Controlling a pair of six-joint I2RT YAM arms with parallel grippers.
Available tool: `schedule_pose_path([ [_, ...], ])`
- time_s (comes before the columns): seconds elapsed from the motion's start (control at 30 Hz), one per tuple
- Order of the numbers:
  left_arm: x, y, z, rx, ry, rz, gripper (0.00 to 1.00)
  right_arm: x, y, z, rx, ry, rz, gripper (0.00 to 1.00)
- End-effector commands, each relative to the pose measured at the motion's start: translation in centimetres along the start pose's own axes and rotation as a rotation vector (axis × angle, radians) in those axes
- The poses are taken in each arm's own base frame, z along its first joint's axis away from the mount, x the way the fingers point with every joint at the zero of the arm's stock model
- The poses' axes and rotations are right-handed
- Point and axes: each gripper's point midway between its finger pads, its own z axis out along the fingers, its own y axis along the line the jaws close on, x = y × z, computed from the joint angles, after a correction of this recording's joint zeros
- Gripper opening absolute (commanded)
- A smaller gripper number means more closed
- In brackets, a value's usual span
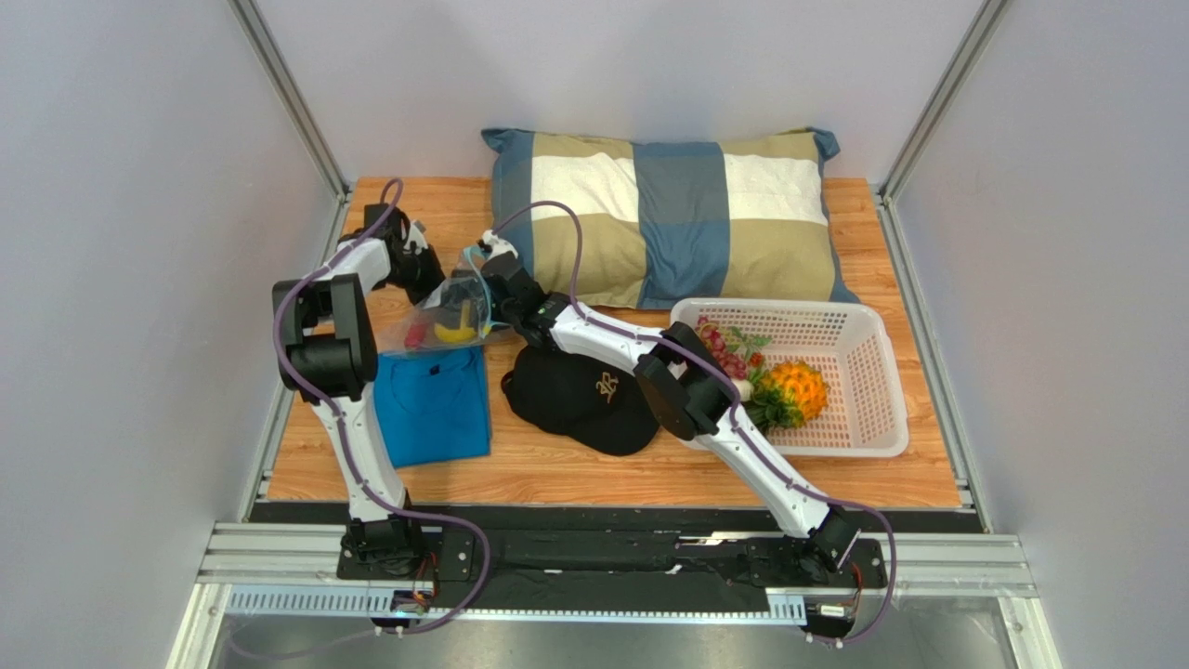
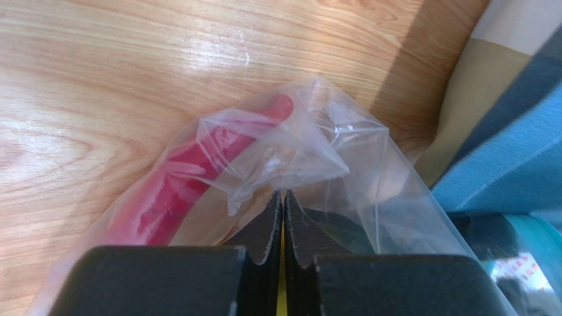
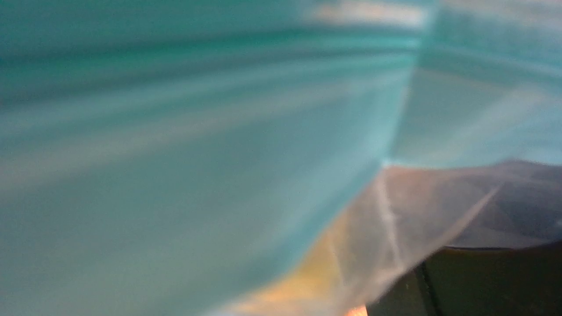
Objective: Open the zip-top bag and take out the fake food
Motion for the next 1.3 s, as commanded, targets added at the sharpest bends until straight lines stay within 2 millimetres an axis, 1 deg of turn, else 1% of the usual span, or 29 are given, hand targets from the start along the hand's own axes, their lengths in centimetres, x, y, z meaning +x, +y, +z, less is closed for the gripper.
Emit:
schedule_pose_path([
  [0.0,-1.6,-2.2,-2.6,0.048,-0.053,0.080,0.04,-0.1,0.1,0.0,-0.044,0.004,0.033,0.75],
  [0.03,-2.2,-2.4,-3.1,0.043,-0.070,0.084,0.05,-0.2,0.2,-0.1,-0.051,0.008,0.027,0.66],
  [0.1,-2.4,-2.6,-4.0,0.030,-0.078,0.080,0.07,-0.3,1.3,-0.4,-0.106,0.019,0.021,0.58],
  [0.13,-3.3,-2.4,-5.2,-0.008,-0.122,0.086,0.11,-0.5,1.5,-0.6,-0.114,0.021,0.027,0.47],
  [0.2,-3.9,-2.5,-6.8,-0.040,-0.160,0.086,0.19,-1.2,2.4,-1.3,-0.132,0.023,0.026,0.32],
  [0.23,-4.5,-3.1,-8.6,-0.047,-0.207,0.098,0.31,-1.7,2.7,-1.6,-0.134,0.021,0.026,0.24],
  [0.27,-4.5,-3.6,-9.5,-0.044,-0.223,0.106,0.37,-1.8,2.9,-2.1,-0.129,0.035,0.026,0.16],
  [0.3,-4.6,-4.2,-10.5,-0.033,-0.245,0.113,0.43,-2.8,4.0,-2.8,-0.143,0.025,0.018,0.10],
  [0.33,-4.4,-5.5,-12.3,-0.001,-0.278,0.125,0.54,-3.4,4.6,-3.4,-0.148,0.021,0.009,0.00],
  [0.37,-4.2,-6.1,-13.2,0.017,-0.296,0.133,0.59,-3.2,4.2,-3.8,-0.110,0.046,0.018,0.00],
  [0.4,-3.6,-6.8,-14.9,0.033,-0.325,0.137,0.60,-4.3,5.4,-4.9,-0.112,0.036,0.013,0.00],
  [0.47,-3.1,-7.8,-16.4,0.065,-0.352,0.119,0.61,-4.3,5.3,-5.9,-0.081,0.053,0.003,0.00],
  [0.5,-2.5,-9.1,-17.7,0.118,-0.367,0.135,0.62,-4.8,6.1,-6.8,-0.084,0.047,-0.011,0.00],
  [0.53,-2.3,-10.1,-18.6,0.157,-0.381,0.131,0.63,-4.8,6.2,-7.1,-0.079,0.052,-0.021,0.00],
  [0.57,-2.3,-10.8,-19.3,0.188,-0.393,0.136,0.65,-4.6,5.7,-7.4,-0.051,0.064,-0.043,0.00],
  [0.6,-1.8,-12.1,-20.5,0.235,-0.403,0.149,0.71,-4.5,5.5,-7.7,-0.031,0.071,-0.048,0.00],
  [0.67,-1.2,-13.5,-21.3,0.275,-0.408,0.162,0.78,-4.6,4.9,-8.8,0.025,0.083,-0.051,0.00],
  [0.7,-0.8,-13.8,-21.6,0.267,-0.420,0.173,0.85,-4.6,4.8,-9.1,0.039,0.087,-0.052,0.00],
  [0.73,-0.2,-14.5,-21.4,0.266,-0.414,0.192,0.86,-4.9,5.1,-9.8,0.044,0.086,-0.054,0.00],
  [0.83,0.8,-14.3,-20.5,0.216,-0.389,0.217,0.85,-4.7,5.4,-10.7,0.058,0.104,-0.063,0.00],
  [0.87,1.3,-14.8,-20.1,0.213,-0.374,0.234,0.84,-4.9,5.6,-11.1,0.061,0.107,-0.061,0.00],
  [0.93,1.3,-14.3,-19.4,0.182,-0.355,0.237,0.74,-4.8,6.2,-11.5,0.055,0.109,-0.078,0.00],
  [0.97,1.8,-14.8,-18.8,0.174,-0.336,0.261,0.68,-5.0,6.7,-11.8,0.044,0.106,-0.084,0.00],
  [1.0,1.8,-14.4,-18.6,0.148,-0.336,0.261,0.61,-5.0,6.6,-11.8,0.045,0.105,-0.080,0.00],
  [1.03,2.1,-14.1,-18.5,0.130,-0.322,0.256,0.59,-4.9,6.6,-11.8,0.043,0.111,-0.078,0.00],
  [1.07,2.1,-13.9,-18.5,0.122,-0.323,0.254,0.53,-4.9,6.7,-11.8,0.041,0.113,-0.078,0.00],
  [1.13,2.3,-13.8,-18.6,0.117,-0.327,0.261,0.45,-4.8,6.8,-11.8,0.034,0.117,-0.077,0.00],
  [1.23,2.6,-13.4,-19.0,0.099,-0.332,0.277,0.43,-4.4,6.4,-11.8,0.038,0.125,-0.081,0.00],
  [1.27,2.7,-13.3,-19.3,0.094,-0.338,0.281,0.46,-4.4,6.3,-11.8,0.041,0.124,-0.080,0.00],
])
